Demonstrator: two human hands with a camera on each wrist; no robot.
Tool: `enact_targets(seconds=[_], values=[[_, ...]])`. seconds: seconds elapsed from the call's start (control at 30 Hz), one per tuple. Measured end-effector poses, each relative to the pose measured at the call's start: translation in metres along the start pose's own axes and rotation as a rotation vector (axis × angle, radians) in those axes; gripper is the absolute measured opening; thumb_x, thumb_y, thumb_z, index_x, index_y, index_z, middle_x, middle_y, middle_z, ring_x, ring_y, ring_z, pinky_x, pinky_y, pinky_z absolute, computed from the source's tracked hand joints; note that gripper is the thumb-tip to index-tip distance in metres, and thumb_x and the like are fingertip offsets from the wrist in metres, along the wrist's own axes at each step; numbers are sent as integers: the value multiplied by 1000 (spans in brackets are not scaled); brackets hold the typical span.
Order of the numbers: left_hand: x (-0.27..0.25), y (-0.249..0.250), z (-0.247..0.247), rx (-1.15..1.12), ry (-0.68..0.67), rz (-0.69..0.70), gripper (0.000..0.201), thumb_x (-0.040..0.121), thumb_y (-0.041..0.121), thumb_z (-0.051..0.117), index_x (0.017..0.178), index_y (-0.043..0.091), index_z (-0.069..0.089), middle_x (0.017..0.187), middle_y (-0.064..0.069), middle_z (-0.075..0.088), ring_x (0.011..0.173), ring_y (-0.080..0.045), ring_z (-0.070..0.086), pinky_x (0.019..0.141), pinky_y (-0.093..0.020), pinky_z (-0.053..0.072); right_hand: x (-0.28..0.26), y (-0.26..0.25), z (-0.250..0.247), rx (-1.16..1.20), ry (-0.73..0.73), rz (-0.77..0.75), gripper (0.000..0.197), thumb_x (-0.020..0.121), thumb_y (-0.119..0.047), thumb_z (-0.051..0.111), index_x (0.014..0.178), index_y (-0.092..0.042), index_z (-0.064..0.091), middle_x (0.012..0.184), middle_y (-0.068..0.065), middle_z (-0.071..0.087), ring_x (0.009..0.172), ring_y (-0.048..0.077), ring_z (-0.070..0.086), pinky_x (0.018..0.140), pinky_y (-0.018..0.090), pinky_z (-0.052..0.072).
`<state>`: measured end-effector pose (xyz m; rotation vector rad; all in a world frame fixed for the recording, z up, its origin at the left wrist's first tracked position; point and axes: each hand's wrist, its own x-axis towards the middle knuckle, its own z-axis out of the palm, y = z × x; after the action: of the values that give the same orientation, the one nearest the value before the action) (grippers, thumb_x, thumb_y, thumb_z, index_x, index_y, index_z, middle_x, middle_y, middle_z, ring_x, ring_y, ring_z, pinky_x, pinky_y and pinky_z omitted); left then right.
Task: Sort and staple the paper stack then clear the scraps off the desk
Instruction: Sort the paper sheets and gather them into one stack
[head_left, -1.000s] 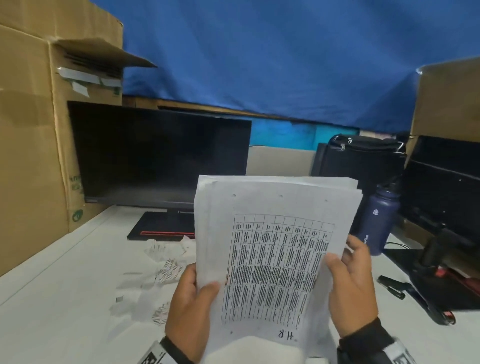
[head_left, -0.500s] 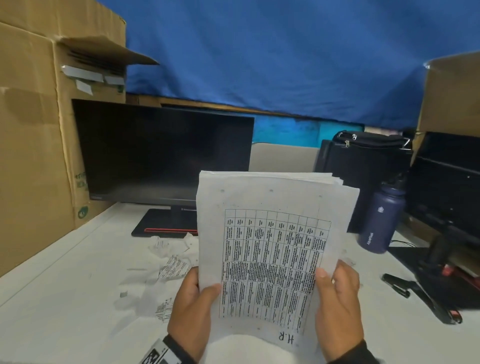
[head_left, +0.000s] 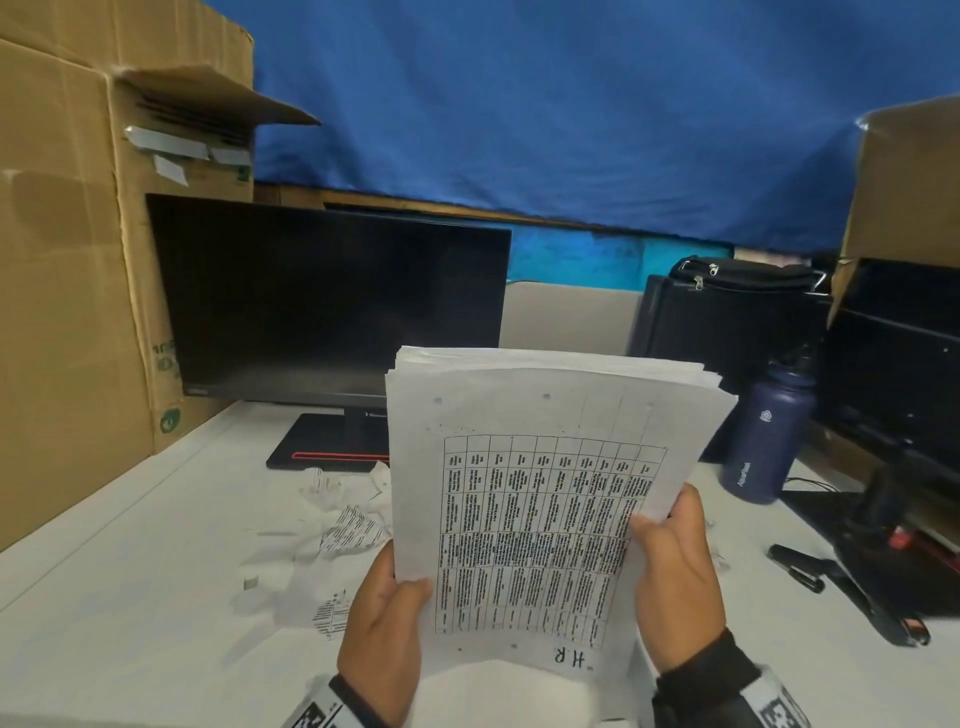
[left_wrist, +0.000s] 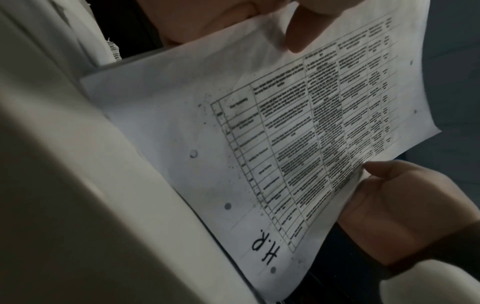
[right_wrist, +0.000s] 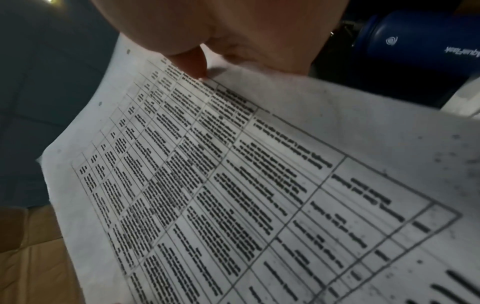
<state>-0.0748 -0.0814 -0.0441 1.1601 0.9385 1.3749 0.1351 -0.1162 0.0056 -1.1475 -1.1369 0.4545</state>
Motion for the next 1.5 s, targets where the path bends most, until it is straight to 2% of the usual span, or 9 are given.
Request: enact_targets(seconds=[0.17, 0.3, 0.47, 0.63, 0.83, 1.03, 1.17, 1.3, 1.5], values=[[-3, -3, -1, 27, 70, 67, 41, 85, 4, 54, 105, 36, 69, 105, 3, 76, 99, -13, 70, 88, -38, 50, 3, -6, 0, 58, -2, -10, 32, 93, 13, 33, 105, -9, 52, 91, -13, 67, 87, -4, 61, 68, 4, 44], [-5, 7, 2, 86, 63, 142, 61, 89, -5, 56, 121, 47, 54, 114, 16, 70, 109, -9, 66, 86, -24, 49, 14, -25, -3, 42, 36, -121, 33, 96, 10, 39, 117, -14, 47, 92, -29, 64, 90, -8, 61, 72, 5, 47], [-12, 37, 13, 323, -17, 331, 85, 86, 26, 48, 142, 72, 3, 143, 36, 33, 134, 17, 31, 106, -15, 29, 30, -53, -8, -3, 44, -285, 71, 95, 4, 49, 146, -41, 26, 134, -6, 50, 115, 5, 58, 88, 23, 54], [-3, 48, 8, 336, 15, 337, 60, 97, 37, 40, 144, 65, 15, 143, 20, 36, 125, 24, 34, 85, 9, 32, 44, -63, -13, -36, 69, -389, 38, 92, -9, 55, 118, -35, 44, 107, -11, 58, 99, 13, 63, 74, 24, 56], [1, 51, 5, 352, -32, 305, 63, 104, 28, 38, 137, 76, 14, 144, 28, 47, 131, -4, 51, 105, -36, 51, 44, -64, -13, -81, 91, -414, 38, 93, -5, 58, 108, -39, 49, 96, -16, 60, 91, 22, 66, 72, 48, 59], [1, 40, 7, 253, -13, 243, 49, 103, 3, 43, 139, 36, 45, 120, 20, 68, 114, -2, 64, 104, -38, 48, 42, -66, -13, 29, 79, -429, 40, 90, 6, 59, 104, -31, 52, 98, -11, 66, 89, 9, 69, 68, 24, 60], [4, 38, 9, 242, 40, 230, 25, 101, 19, 48, 108, 39, 61, 107, 10, 74, 103, -9, 68, 98, -48, 50, 48, -63, -13, 27, 117, -376, 37, 89, 5, 62, 97, -29, 49, 95, 0, 63, 84, 7, 67, 68, 24, 58], [7, 38, 8, 201, 65, 183, 41, 103, 8, 45, 103, 44, 62, 109, 8, 75, 104, -13, 69, 101, -49, 48, 51, -65, -13, 79, 146, -303, 26, 90, 6, 60, 94, -18, 51, 93, 2, 66, 78, 0, 68, 68, 15, 54], [4, 41, 11, 111, 58, 158, 28, 95, 20, 49, 101, 42, 65, 108, 5, 75, 104, -17, 69, 101, -51, 47, 49, -63, -9, 233, 142, -66, 27, 97, -2, 48, 116, -19, 58, 108, 5, 72, 105, 24, 67, 90, 37, 54]])
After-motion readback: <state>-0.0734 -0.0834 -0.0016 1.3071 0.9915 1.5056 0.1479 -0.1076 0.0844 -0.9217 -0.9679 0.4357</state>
